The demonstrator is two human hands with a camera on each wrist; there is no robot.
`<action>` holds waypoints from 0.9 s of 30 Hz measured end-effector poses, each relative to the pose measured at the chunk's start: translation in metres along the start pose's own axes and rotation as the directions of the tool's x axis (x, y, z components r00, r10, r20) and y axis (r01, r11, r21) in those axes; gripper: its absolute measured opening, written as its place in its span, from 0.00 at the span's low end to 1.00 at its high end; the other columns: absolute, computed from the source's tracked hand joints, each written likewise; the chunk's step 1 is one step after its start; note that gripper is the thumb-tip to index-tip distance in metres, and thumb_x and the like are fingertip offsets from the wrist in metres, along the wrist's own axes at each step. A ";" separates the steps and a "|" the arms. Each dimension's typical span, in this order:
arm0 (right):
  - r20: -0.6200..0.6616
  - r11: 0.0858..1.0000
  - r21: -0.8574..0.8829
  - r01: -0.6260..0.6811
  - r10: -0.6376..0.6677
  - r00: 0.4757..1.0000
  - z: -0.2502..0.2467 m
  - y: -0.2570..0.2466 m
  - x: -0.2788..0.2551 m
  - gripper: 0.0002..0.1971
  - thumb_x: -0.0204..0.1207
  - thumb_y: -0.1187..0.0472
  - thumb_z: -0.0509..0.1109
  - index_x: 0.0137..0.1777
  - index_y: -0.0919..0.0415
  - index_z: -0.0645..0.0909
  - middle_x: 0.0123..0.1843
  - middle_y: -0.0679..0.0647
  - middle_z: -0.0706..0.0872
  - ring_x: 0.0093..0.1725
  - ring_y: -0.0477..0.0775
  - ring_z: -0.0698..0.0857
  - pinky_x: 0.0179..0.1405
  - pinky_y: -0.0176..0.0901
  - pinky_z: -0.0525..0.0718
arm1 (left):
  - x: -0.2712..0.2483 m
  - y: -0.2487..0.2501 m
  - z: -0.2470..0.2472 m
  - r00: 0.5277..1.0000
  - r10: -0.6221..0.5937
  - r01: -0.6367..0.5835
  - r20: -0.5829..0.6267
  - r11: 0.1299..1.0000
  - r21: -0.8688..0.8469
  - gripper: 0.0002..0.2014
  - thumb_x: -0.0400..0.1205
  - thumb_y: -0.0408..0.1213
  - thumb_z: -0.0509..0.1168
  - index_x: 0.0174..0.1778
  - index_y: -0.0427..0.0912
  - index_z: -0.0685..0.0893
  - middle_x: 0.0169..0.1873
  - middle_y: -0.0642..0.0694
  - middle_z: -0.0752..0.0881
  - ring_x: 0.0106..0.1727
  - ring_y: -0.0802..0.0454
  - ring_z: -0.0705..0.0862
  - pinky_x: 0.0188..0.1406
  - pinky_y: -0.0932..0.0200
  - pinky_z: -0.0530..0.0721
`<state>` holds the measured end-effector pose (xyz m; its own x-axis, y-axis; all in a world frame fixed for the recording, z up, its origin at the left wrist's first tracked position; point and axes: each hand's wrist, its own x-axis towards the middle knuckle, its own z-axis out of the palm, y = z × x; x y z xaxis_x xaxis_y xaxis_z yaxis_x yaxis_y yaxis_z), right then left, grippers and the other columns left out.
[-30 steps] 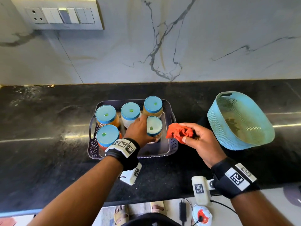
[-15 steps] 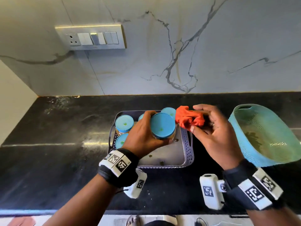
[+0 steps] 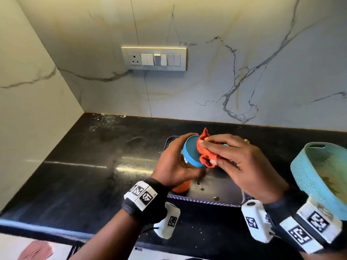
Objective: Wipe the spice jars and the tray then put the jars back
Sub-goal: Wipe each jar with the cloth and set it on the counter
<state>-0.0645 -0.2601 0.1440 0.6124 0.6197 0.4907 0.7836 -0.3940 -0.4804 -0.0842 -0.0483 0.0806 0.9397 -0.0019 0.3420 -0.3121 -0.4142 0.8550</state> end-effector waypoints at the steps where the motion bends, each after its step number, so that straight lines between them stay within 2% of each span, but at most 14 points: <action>1: 0.024 0.999 -0.035 0.022 -0.021 0.999 0.004 -0.004 0.003 0.21 0.79 0.63 0.70 0.71 0.51 0.85 0.68 0.43 0.85 0.67 0.47 0.83 0.67 0.47 0.81 | -0.001 0.002 -0.005 1.000 0.028 -0.028 0.003 0.999 0.025 0.41 0.65 0.39 0.88 0.74 0.49 0.79 0.65 0.55 0.87 0.67 0.52 0.86 0.64 0.43 0.86; 3: 0.045 0.994 -0.088 0.066 -0.062 0.997 0.011 -0.012 0.010 0.17 0.78 0.60 0.68 0.65 0.53 0.89 0.63 0.44 0.88 0.61 0.48 0.84 0.63 0.44 0.81 | -0.004 0.005 -0.012 0.997 0.074 -0.074 0.014 0.996 0.051 0.40 0.64 0.43 0.87 0.72 0.51 0.79 0.63 0.57 0.87 0.64 0.53 0.87 0.62 0.44 0.86; 5: 0.043 0.988 -0.125 0.090 -0.085 0.995 0.015 -0.020 0.015 0.14 0.76 0.63 0.69 0.57 0.56 0.91 0.59 0.46 0.89 0.57 0.50 0.84 0.59 0.45 0.82 | -0.006 0.007 -0.020 0.994 0.103 -0.104 0.028 0.992 0.072 0.40 0.63 0.49 0.84 0.72 0.54 0.78 0.63 0.59 0.87 0.64 0.54 0.86 0.63 0.46 0.86; 7: 0.035 0.981 -0.170 0.091 -0.086 0.996 0.017 -0.028 0.017 0.12 0.72 0.67 0.72 0.52 0.57 0.91 0.55 0.46 0.89 0.53 0.52 0.85 0.55 0.48 0.83 | -0.009 0.008 -0.027 0.990 0.140 -0.143 0.036 0.984 0.109 0.41 0.63 0.53 0.83 0.73 0.52 0.79 0.64 0.58 0.86 0.64 0.55 0.85 0.63 0.50 0.86; 9: 0.015 0.984 -0.179 0.006 -0.003 1.000 0.020 -0.033 0.019 0.12 0.71 0.67 0.74 0.53 0.55 0.89 0.54 0.45 0.89 0.51 0.53 0.86 0.53 0.50 0.84 | -0.011 0.008 -0.035 0.985 0.162 -0.169 0.063 0.974 0.147 0.42 0.63 0.55 0.84 0.73 0.49 0.80 0.65 0.57 0.86 0.66 0.56 0.84 0.64 0.52 0.85; 12: -0.100 0.973 -0.125 -0.192 0.181 0.978 0.028 -0.042 0.033 0.17 0.70 0.62 0.81 0.57 0.53 0.83 0.52 0.45 0.90 0.52 0.52 0.89 0.53 0.55 0.87 | -0.012 0.005 -0.044 0.980 0.165 -0.183 0.108 0.965 0.190 0.43 0.63 0.59 0.81 0.75 0.51 0.79 0.66 0.59 0.85 0.67 0.59 0.83 0.66 0.57 0.83; 14: -0.135 0.972 -0.151 -0.180 0.160 0.978 0.038 -0.053 0.044 0.14 0.72 0.61 0.81 0.57 0.55 0.85 0.52 0.47 0.90 0.53 0.50 0.88 0.55 0.50 0.87 | -0.013 0.003 -0.051 0.982 0.159 -0.176 0.098 0.964 0.197 0.44 0.63 0.59 0.82 0.76 0.49 0.79 0.66 0.57 0.85 0.67 0.58 0.83 0.66 0.56 0.84; 16: -0.117 0.977 -0.164 -0.133 0.114 0.987 0.048 -0.068 0.047 0.12 0.74 0.62 0.78 0.57 0.56 0.87 0.54 0.48 0.89 0.53 0.50 0.87 0.57 0.42 0.84 | -0.013 0.001 -0.060 0.980 0.181 -0.193 0.079 0.960 0.200 0.43 0.63 0.55 0.83 0.75 0.47 0.80 0.65 0.57 0.86 0.67 0.58 0.84 0.65 0.54 0.84; 18: -0.047 0.986 -0.143 -0.089 0.083 0.995 0.050 -0.079 0.042 0.10 0.75 0.64 0.75 0.56 0.57 0.87 0.54 0.49 0.88 0.54 0.52 0.86 0.56 0.44 0.83 | -0.013 -0.001 -0.067 0.977 0.206 -0.214 0.060 0.957 0.198 0.41 0.62 0.53 0.82 0.73 0.48 0.81 0.64 0.59 0.86 0.66 0.59 0.84 0.64 0.56 0.84; 20: -0.019 0.987 -0.143 -0.078 0.076 0.997 0.049 -0.080 0.032 0.10 0.74 0.66 0.76 0.54 0.57 0.89 0.53 0.48 0.87 0.53 0.50 0.86 0.55 0.46 0.84 | -0.016 -0.004 -0.072 0.975 0.213 -0.220 0.056 0.956 0.192 0.41 0.62 0.53 0.83 0.73 0.49 0.81 0.65 0.60 0.86 0.67 0.60 0.83 0.65 0.61 0.82; 22: -0.053 0.977 -0.164 -0.137 0.130 0.990 0.043 -0.070 0.025 0.12 0.72 0.67 0.79 0.54 0.57 0.90 0.52 0.48 0.88 0.52 0.48 0.87 0.54 0.47 0.85 | -0.020 -0.006 -0.072 0.976 0.207 -0.215 0.062 0.961 0.174 0.42 0.62 0.55 0.85 0.73 0.50 0.81 0.65 0.60 0.85 0.67 0.62 0.82 0.67 0.67 0.79; 25: -0.141 0.949 -0.195 -0.249 0.224 0.964 0.044 -0.061 0.035 0.12 0.73 0.65 0.79 0.55 0.55 0.89 0.51 0.49 0.88 0.50 0.50 0.87 0.51 0.52 0.87 | -0.024 -0.006 -0.068 0.974 0.204 -0.216 0.101 0.968 0.128 0.43 0.63 0.59 0.82 0.75 0.52 0.80 0.66 0.63 0.84 0.68 0.67 0.81 0.67 0.72 0.77; 27: -0.131 0.949 -0.205 -0.241 0.217 0.967 0.053 -0.071 0.047 0.11 0.74 0.63 0.78 0.57 0.55 0.89 0.52 0.48 0.88 0.51 0.48 0.86 0.54 0.46 0.86 | -0.023 -0.008 -0.067 0.973 0.198 -0.211 0.116 0.971 0.112 0.43 0.63 0.58 0.82 0.75 0.53 0.79 0.65 0.67 0.82 0.67 0.71 0.80 0.67 0.73 0.76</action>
<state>-0.0971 -0.1674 0.1623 0.7762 0.4249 0.4658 0.6174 -0.6621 -0.4248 -0.1133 0.0163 0.0924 0.8690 -0.1899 0.4569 -0.4857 -0.5038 0.7143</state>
